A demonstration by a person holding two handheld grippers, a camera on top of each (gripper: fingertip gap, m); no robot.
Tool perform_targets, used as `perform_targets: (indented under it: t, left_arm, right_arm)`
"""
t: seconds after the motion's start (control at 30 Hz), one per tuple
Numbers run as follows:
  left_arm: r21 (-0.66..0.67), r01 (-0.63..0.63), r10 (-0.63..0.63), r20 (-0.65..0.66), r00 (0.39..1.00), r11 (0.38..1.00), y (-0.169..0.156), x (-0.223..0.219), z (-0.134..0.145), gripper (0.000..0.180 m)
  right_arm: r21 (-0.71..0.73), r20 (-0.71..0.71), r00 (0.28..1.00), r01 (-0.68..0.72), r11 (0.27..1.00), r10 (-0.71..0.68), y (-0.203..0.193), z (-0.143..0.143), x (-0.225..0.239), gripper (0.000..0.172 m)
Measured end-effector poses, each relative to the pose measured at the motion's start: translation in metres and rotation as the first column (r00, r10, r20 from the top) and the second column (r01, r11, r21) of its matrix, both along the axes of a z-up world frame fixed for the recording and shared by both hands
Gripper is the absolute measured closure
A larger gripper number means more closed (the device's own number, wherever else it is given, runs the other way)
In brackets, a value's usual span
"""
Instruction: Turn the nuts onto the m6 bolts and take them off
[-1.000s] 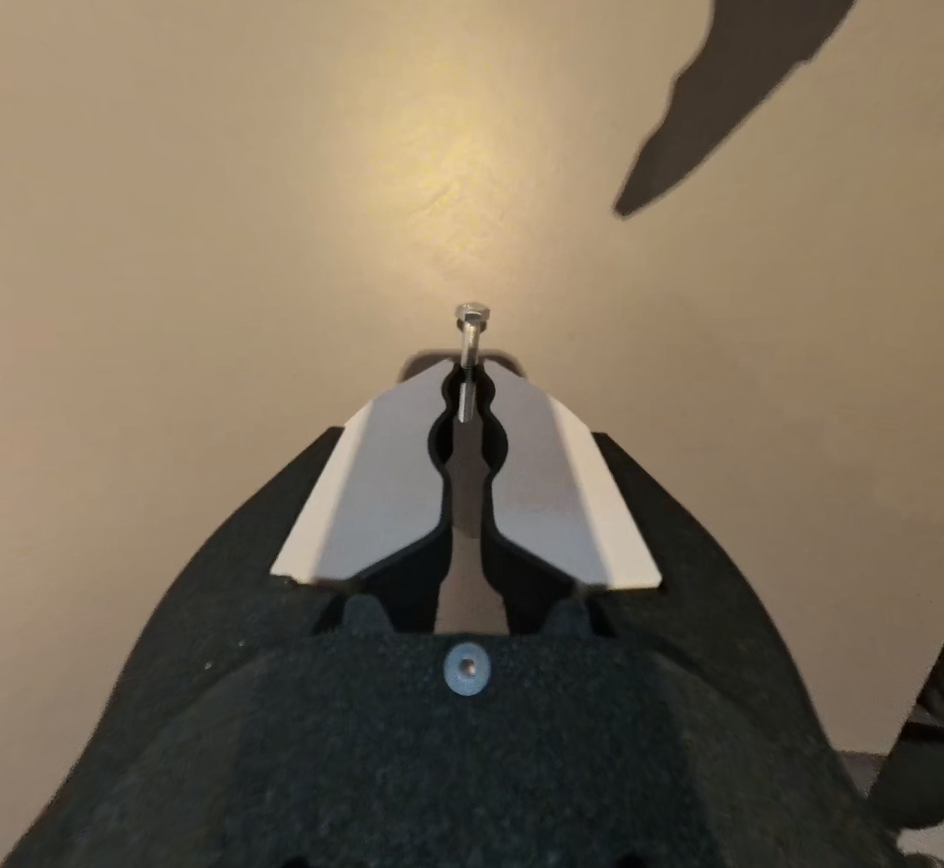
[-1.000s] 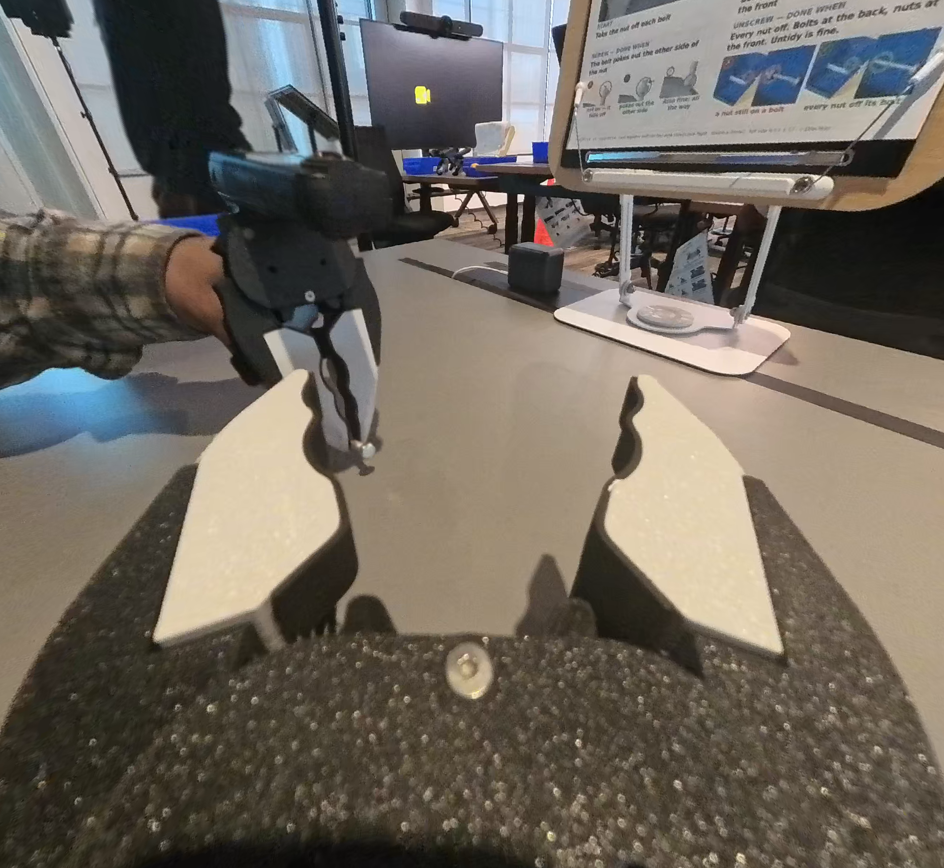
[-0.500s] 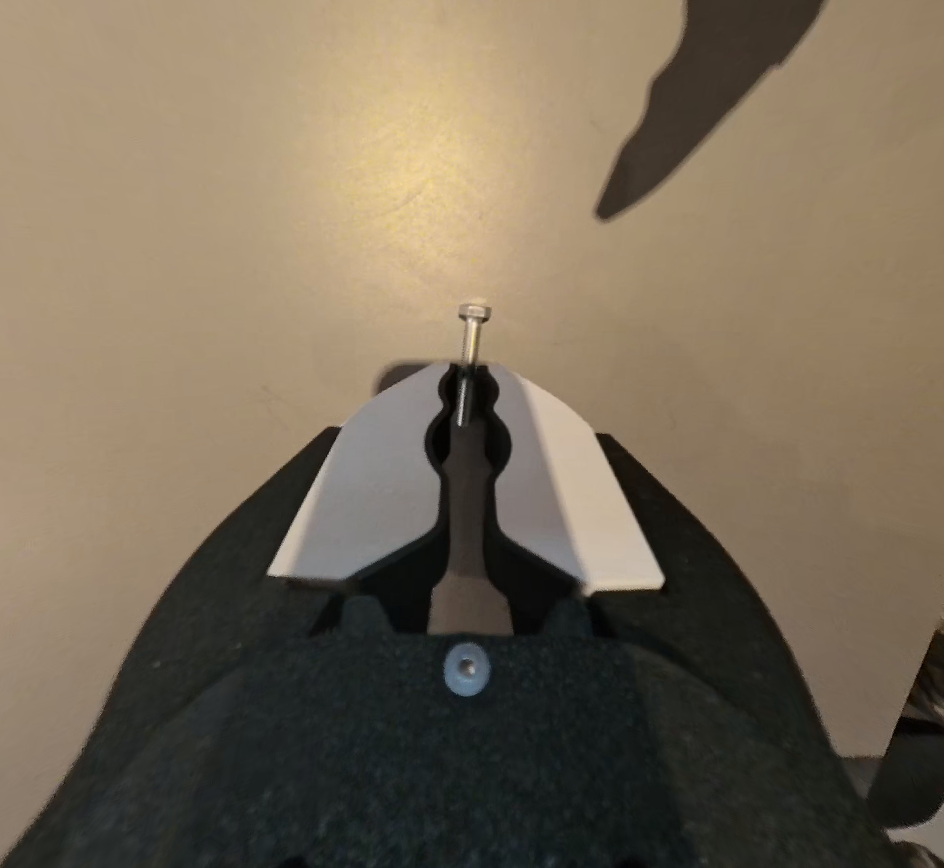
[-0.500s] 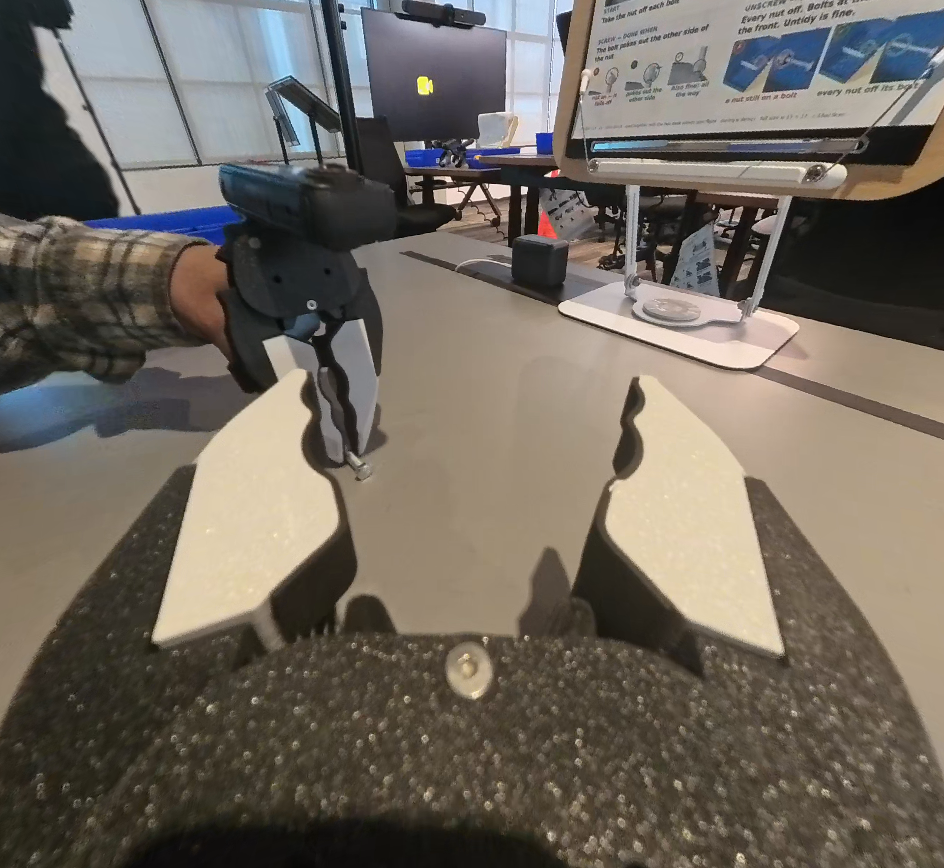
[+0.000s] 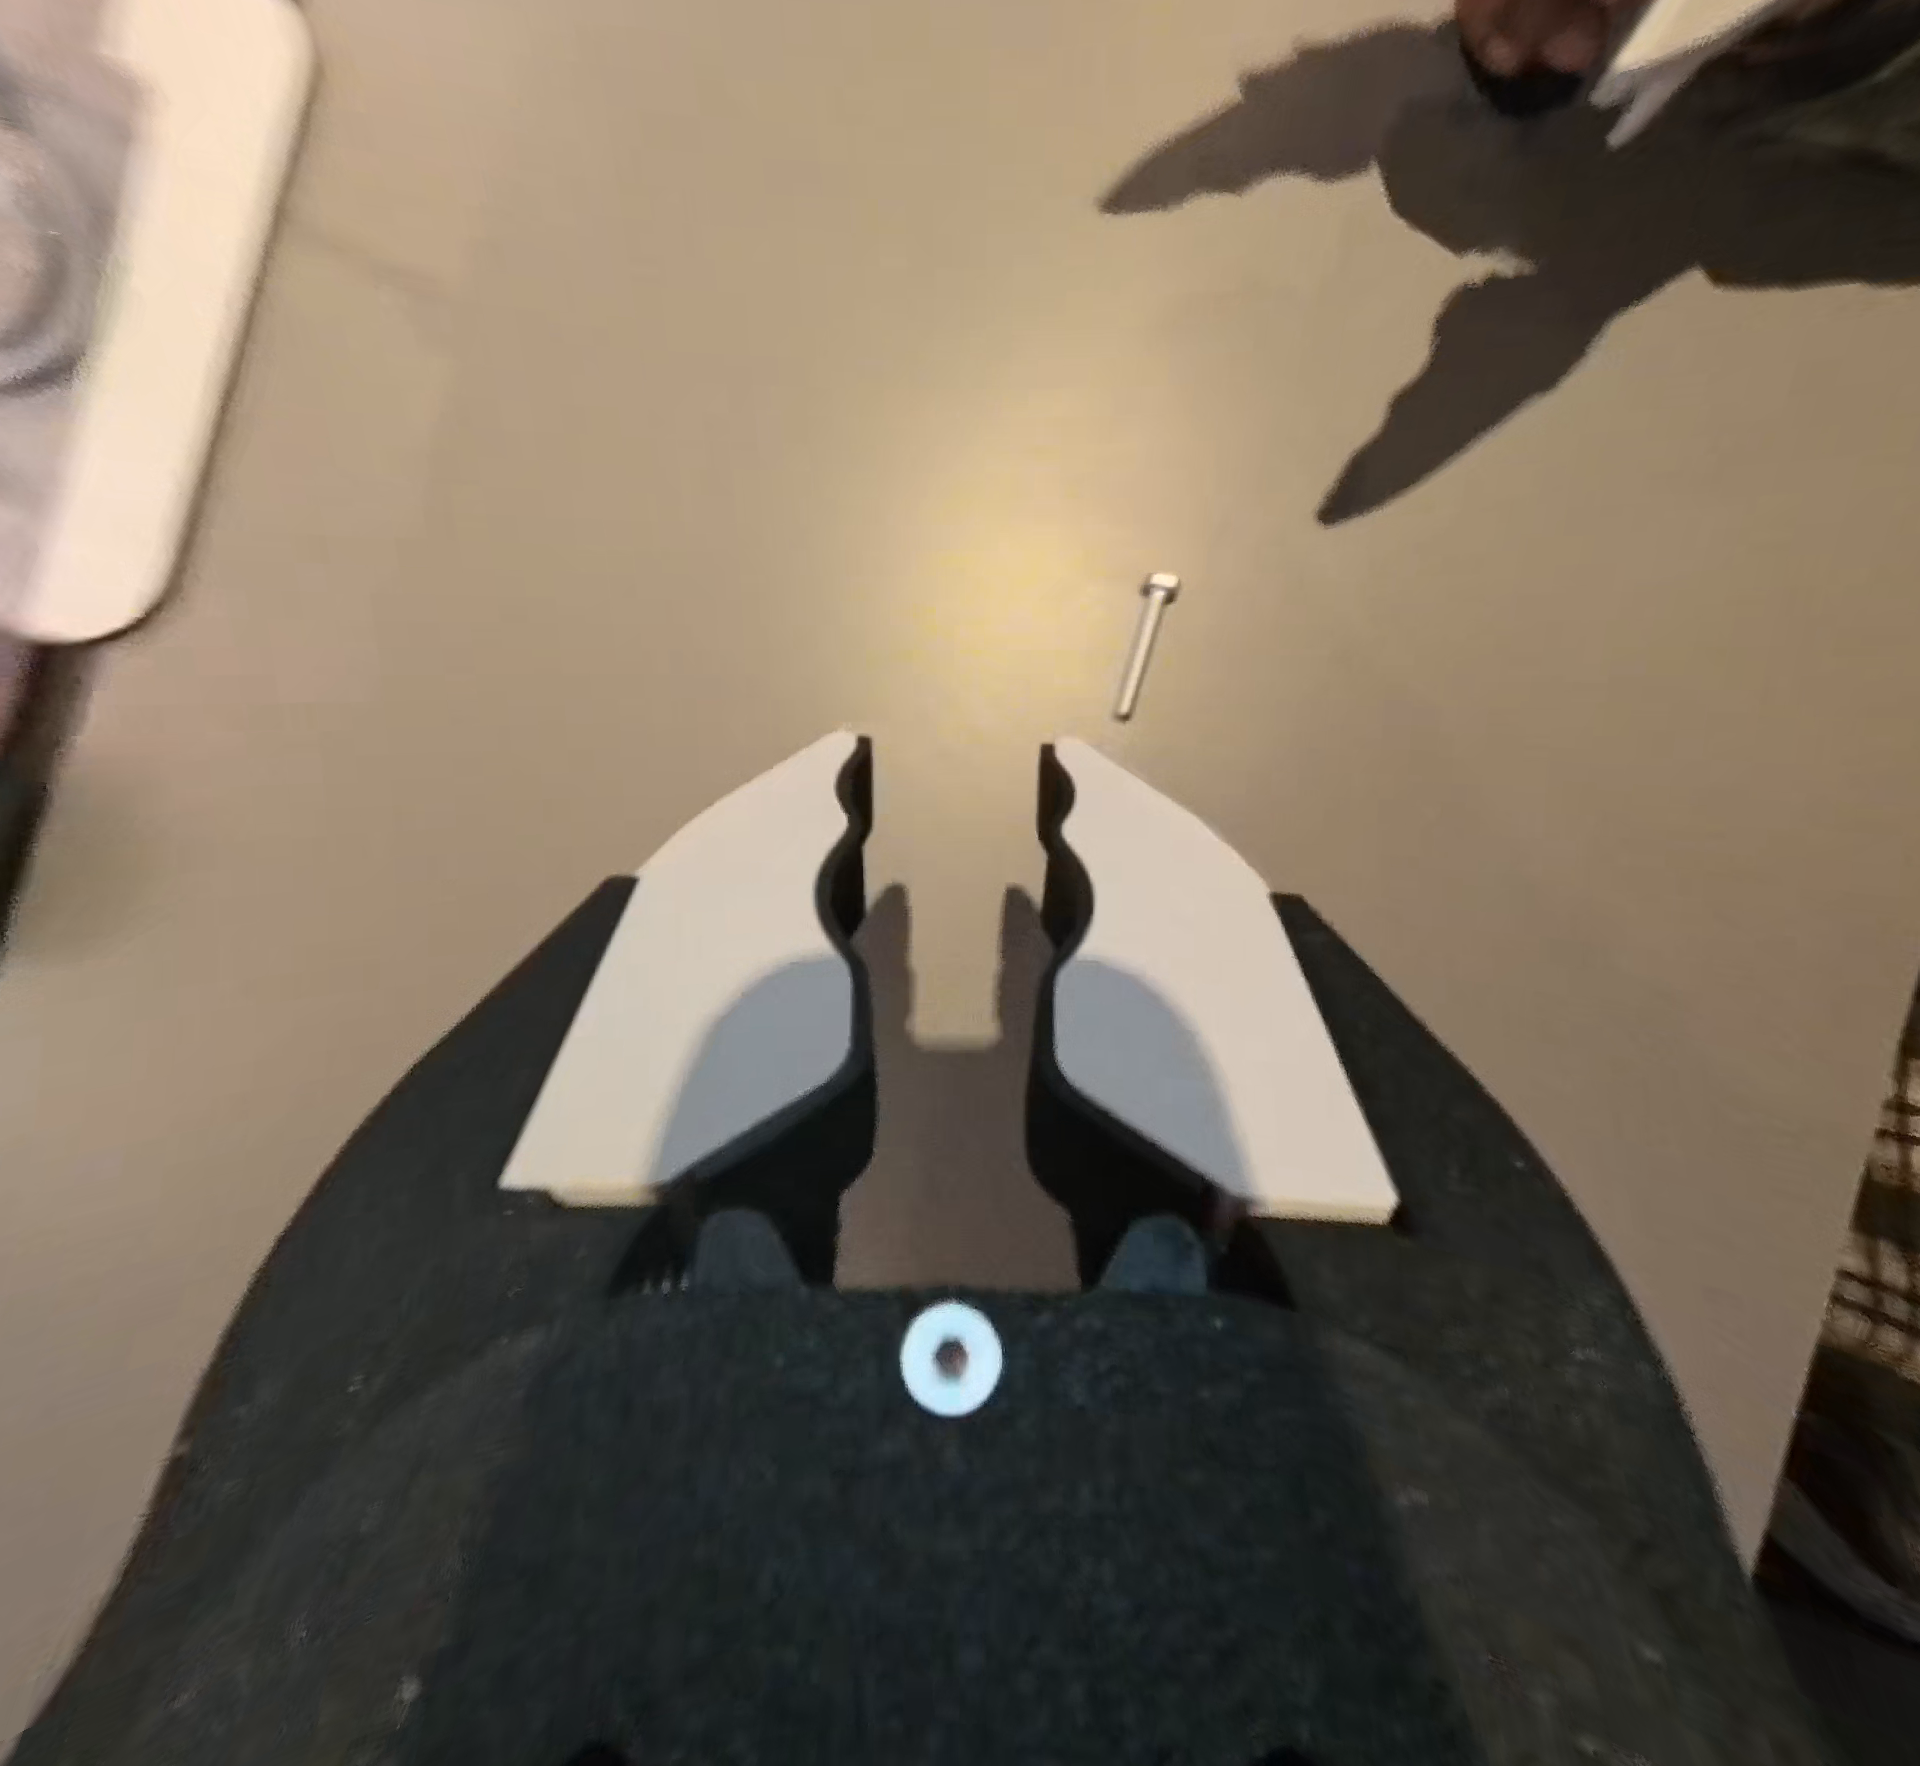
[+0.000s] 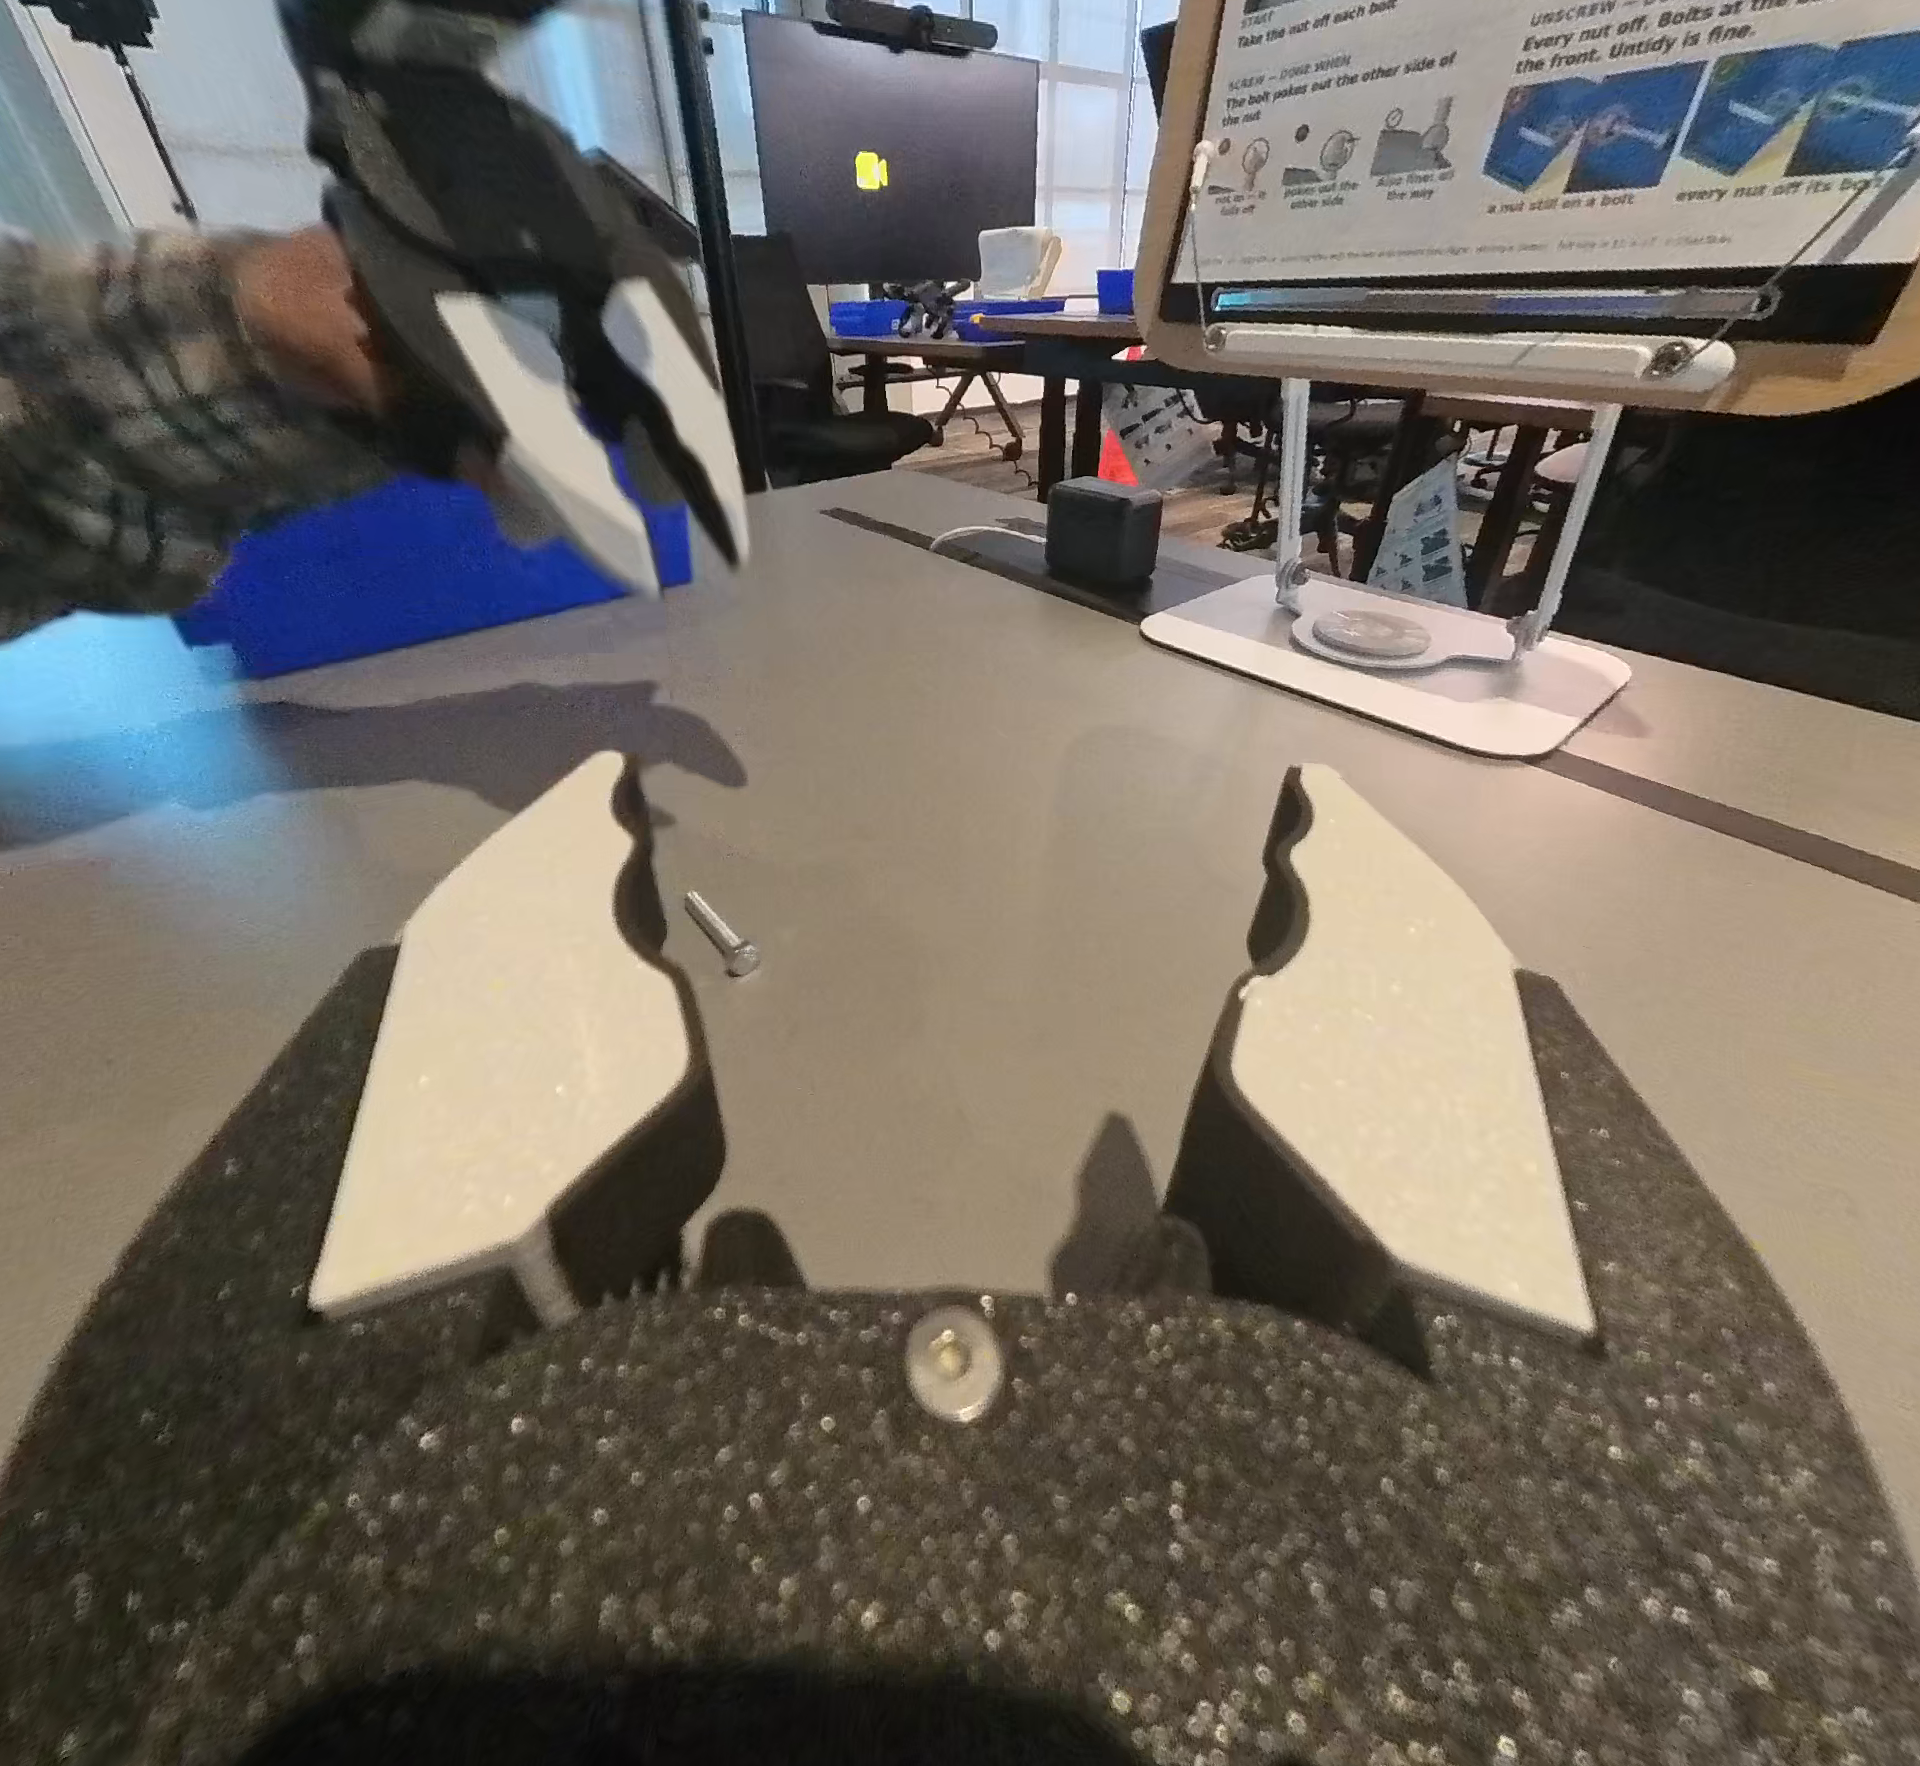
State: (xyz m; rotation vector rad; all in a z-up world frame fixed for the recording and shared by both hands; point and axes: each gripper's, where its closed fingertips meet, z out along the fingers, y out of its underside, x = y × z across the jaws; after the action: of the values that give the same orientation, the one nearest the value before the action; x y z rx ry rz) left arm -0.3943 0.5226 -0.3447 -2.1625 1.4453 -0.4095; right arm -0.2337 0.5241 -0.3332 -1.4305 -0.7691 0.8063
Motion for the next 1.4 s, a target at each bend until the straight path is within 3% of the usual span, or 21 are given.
perform_targets:
  t: [0.2,0.37,0.47,0.6,0.77,0.97,1.1,1.27,1.4]
  left_arm:
    - [0.143,-0.232,0.226,0.057,0.973,0.962,0.021,-0.117,0.081,0.148]
    - [0.165,-0.459,0.46,0.03,0.887,0.873,0.016,-0.252,0.104,0.148]
    - [0.141,-0.546,0.551,0.001,0.835,0.826,0.004,-0.32,0.092,0.149]
    - [0.058,-0.579,0.582,-0.06,0.811,0.813,-0.008,-0.375,0.057,0.15]
    - [0.024,-0.612,0.608,-0.161,0.778,0.79,-0.001,-0.41,0.014,0.144]
    - [0.018,-0.666,0.653,-0.221,0.725,0.746,0.019,-0.421,-0.024,0.144]
    - [-0.033,-0.762,0.746,-0.185,0.64,0.646,0.03,-0.425,-0.037,0.147]
    - [-0.109,-0.877,0.863,-0.161,0.479,0.467,0.037,-0.437,-0.05,0.149]
    - [-0.191,-0.914,0.912,-0.142,0.385,0.356,0.043,-0.438,-0.058,0.15]
  right_arm:
    - [0.011,0.016,1.0,-0.009,1.0,0.009,-0.003,0.0,-0.003,0.06]
    - [0.01,0.028,0.999,-0.018,1.0,0.017,-0.005,-0.001,-0.006,0.06]
    - [0.013,0.037,0.999,-0.016,1.0,0.015,-0.006,-0.002,-0.006,0.06]
    - [0.01,0.06,0.998,-0.006,1.0,0.005,-0.004,-0.007,-0.006,0.06]
    - [-0.019,0.085,0.996,0.039,0.999,-0.037,0.006,-0.016,-0.002,0.06]
    - [0.008,0.133,0.987,0.087,0.996,-0.087,0.023,-0.011,-0.002,0.06]
    - [0.016,0.157,0.984,0.087,0.996,-0.088,0.031,-0.008,-0.003,0.06]
    - [0.004,0.15,0.985,0.084,0.996,-0.083,0.034,-0.011,0.003,0.06]
    - [0.001,0.133,0.988,0.077,0.997,-0.077,0.031,-0.009,0.01,0.06]
